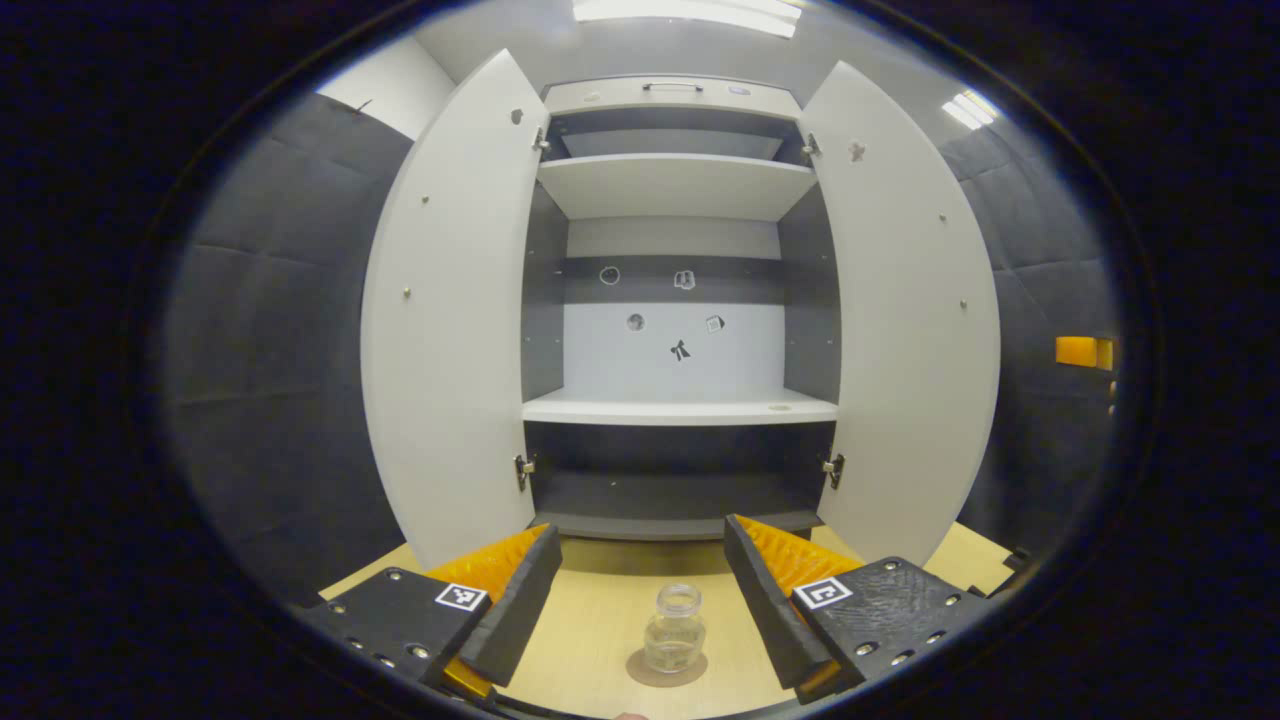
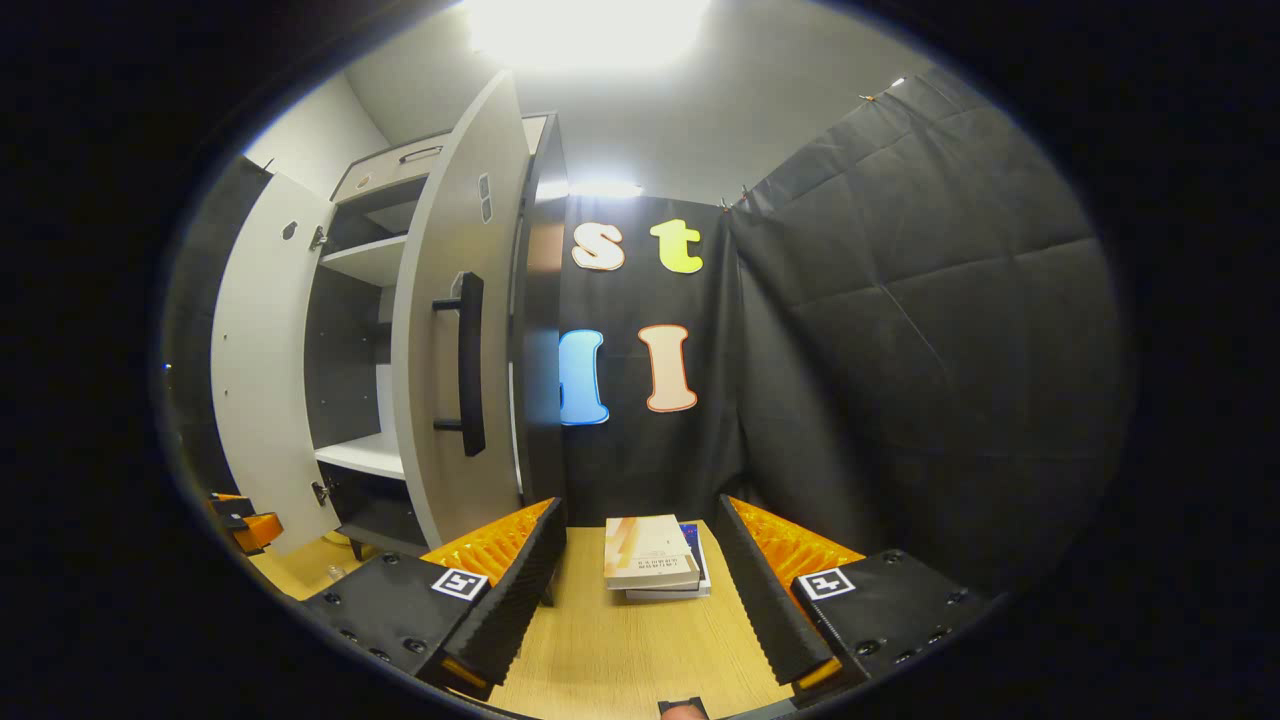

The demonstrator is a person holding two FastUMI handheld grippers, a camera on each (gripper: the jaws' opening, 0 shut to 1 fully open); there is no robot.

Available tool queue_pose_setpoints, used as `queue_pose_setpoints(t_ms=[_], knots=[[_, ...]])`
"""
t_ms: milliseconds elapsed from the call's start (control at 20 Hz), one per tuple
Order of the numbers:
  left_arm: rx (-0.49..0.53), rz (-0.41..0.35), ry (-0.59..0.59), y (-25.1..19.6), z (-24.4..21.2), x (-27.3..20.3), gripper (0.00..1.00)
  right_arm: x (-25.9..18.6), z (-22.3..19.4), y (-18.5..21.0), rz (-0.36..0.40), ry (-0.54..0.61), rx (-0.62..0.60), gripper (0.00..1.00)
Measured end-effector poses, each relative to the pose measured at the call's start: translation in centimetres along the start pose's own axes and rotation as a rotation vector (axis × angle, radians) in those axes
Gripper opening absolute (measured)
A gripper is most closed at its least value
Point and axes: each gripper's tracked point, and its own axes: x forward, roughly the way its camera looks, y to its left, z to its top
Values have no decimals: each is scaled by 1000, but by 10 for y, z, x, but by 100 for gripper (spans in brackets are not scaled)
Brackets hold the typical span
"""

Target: Grasp the bottle in the cabinet with the left hand and place it on the coaster, then close the right door with the right hand and the left door with the left hand.

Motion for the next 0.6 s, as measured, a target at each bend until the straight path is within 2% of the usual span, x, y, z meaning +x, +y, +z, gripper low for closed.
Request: queue_pose_setpoints(t_ms=[500, 550, 600], knots=[[19, 103, -20, 97, 27, -26, 96, 51, 59, 37, -73, -57, 54, 95], [20, 112, -26, 108, 31, -27, 95, 53, 61, 42, -78, -59, 49, 92], [19, 123, -32, 118, 34, -26, 95, 55, 63, 46, -82, -60, 44, 95]])
